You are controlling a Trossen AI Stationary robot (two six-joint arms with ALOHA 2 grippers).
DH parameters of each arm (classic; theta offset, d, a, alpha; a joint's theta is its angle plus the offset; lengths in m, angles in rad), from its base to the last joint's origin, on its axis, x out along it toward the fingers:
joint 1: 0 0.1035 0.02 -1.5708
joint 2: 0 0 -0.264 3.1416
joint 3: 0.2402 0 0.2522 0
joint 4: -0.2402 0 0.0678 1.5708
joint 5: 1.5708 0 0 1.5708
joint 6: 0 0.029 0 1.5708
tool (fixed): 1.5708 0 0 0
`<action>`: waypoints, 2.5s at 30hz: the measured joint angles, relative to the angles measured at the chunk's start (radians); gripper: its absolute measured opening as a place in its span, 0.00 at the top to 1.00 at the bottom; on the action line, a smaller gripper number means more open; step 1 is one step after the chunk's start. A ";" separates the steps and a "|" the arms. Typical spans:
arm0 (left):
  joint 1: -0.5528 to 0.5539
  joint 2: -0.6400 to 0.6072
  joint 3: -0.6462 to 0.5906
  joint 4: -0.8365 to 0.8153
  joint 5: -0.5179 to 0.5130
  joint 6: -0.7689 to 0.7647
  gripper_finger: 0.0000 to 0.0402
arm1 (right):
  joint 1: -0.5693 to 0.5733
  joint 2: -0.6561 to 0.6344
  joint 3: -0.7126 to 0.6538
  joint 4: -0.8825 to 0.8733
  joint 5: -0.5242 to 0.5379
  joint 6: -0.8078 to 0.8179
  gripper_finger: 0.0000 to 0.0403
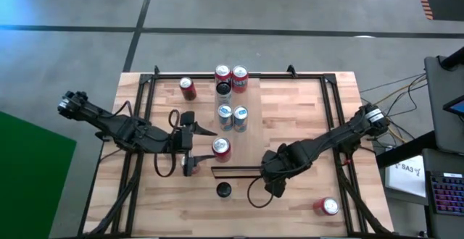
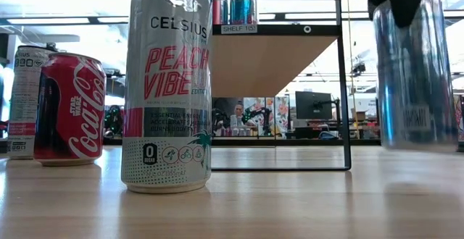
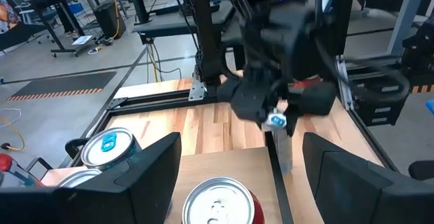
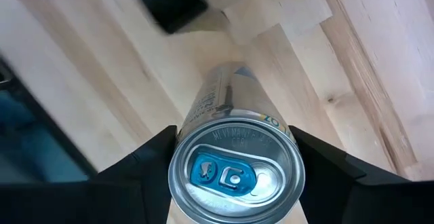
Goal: Place canned beverage on shelf
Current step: Put the blue soda can on the shelf aligned with the other blue soda cans
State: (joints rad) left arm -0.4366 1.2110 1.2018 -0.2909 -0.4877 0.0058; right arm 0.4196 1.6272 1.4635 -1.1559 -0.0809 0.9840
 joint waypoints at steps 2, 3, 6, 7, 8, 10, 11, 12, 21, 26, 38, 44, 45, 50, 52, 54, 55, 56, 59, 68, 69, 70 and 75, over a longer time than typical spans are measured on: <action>0.000 0.010 0.000 0.002 0.000 0.005 0.31 | 0.002 -0.028 0.000 0.002 0.000 0.000 0.44; 0.000 0.014 0.000 0.002 0.000 0.010 0.31 | 0.006 -0.041 0.000 0.002 0.001 0.001 0.44; 0.000 0.024 0.000 0.015 0.000 0.019 0.31 | 0.016 -0.095 0.000 0.000 0.002 0.002 0.44; 0.000 0.026 0.000 0.021 0.000 0.025 0.31 | 0.021 -0.113 0.000 -0.002 0.002 0.002 0.44; 0.000 0.027 0.000 0.029 0.001 0.032 0.31 | 0.027 -0.130 0.000 -0.002 0.002 0.002 0.44; 0.000 0.032 0.000 0.051 0.000 0.039 0.31 | 0.041 -0.171 0.000 -0.001 0.002 0.007 0.44; 0.000 0.036 0.000 0.066 0.002 0.041 0.31 | 0.047 -0.192 0.000 -0.001 0.002 0.015 0.44; 0.000 0.041 0.000 0.078 0.002 0.042 0.31 | 0.053 -0.214 0.000 0.002 0.002 0.019 0.44; 0.000 0.124 0.000 0.261 0.001 0.160 0.31 | 0.137 -0.392 0.000 0.061 0.189 0.015 0.44; 0.000 0.175 0.000 0.391 0.001 0.260 0.31 | 0.169 -0.444 0.000 0.125 0.339 -0.037 0.44; 0.008 0.303 0.053 0.536 0.032 0.335 0.26 | 0.169 -0.453 0.002 0.175 0.522 -0.069 0.44; 0.043 0.381 0.114 0.531 0.025 0.349 0.24 | 0.169 -0.452 0.006 0.214 0.575 -0.110 0.44; 0.050 0.388 0.116 0.529 0.025 0.344 0.24 | 0.169 -0.449 0.010 0.219 0.582 -0.114 0.44; 0.082 0.450 0.161 0.529 0.026 0.303 0.24 | 0.169 -0.436 0.035 0.228 0.606 -0.131 0.44; 0.084 0.477 0.185 0.522 0.025 0.308 0.24 | 0.169 -0.434 0.046 0.228 0.611 -0.143 0.44; 0.086 0.505 0.217 0.493 0.026 0.315 0.24 | 0.169 -0.433 0.055 0.233 0.618 -0.152 0.44; 0.086 0.516 0.233 0.475 0.026 0.316 0.24 | 0.169 -0.433 0.056 0.236 0.626 -0.157 0.44; 0.087 0.528 0.250 0.454 0.024 0.317 0.24 | 0.169 -0.433 0.056 0.232 0.628 -0.158 0.44; 0.094 0.561 0.296 0.406 0.021 0.314 0.24 | 0.170 -0.433 0.056 0.238 0.626 -0.163 0.44; 0.110 0.603 0.334 0.358 -0.023 0.306 0.24 | 0.169 -0.420 0.056 0.258 0.627 -0.166 0.44; 0.110 0.603 0.332 0.359 -0.024 0.303 0.26 | 0.169 -0.417 0.056 0.257 0.626 -0.166 0.44; 0.110 0.603 0.332 0.359 -0.024 0.302 0.28 | 0.169 -0.414 0.056 0.258 0.626 -0.166 0.44; 0.109 0.603 0.334 0.362 -0.027 0.297 0.45 | 0.169 -0.413 0.056 0.261 0.625 -0.184 0.40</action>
State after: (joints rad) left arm -0.3271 1.8137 1.5356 0.0713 -0.5145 0.3028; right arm 0.5888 1.2144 1.5196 -0.8951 0.5438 0.8001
